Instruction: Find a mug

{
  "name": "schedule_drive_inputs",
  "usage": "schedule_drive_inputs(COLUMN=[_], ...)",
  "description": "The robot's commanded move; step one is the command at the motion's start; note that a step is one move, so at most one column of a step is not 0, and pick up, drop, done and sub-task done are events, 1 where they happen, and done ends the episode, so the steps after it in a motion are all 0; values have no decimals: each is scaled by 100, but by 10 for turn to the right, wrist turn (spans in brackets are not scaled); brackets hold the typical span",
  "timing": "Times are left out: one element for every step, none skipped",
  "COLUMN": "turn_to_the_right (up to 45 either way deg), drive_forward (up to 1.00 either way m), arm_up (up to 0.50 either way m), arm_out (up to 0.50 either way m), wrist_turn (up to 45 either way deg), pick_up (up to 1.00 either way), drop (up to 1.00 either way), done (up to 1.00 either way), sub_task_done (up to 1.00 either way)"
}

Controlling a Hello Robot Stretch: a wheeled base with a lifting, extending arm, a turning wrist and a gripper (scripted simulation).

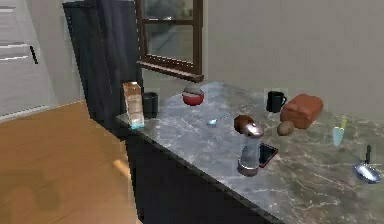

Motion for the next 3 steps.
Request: schedule_drive_inputs(turn_to_the_right=[-120, 0, -330], drive_forward=[0, 35, 0], arm_up=[0, 0, 0], arm_out=[0, 0, 0], wrist_turn=[0, 0, 0], pick_up=[0, 0, 0], drop=[0, 0, 0], done=[0, 0, 0], sub_task_done=[0, 0, 0])
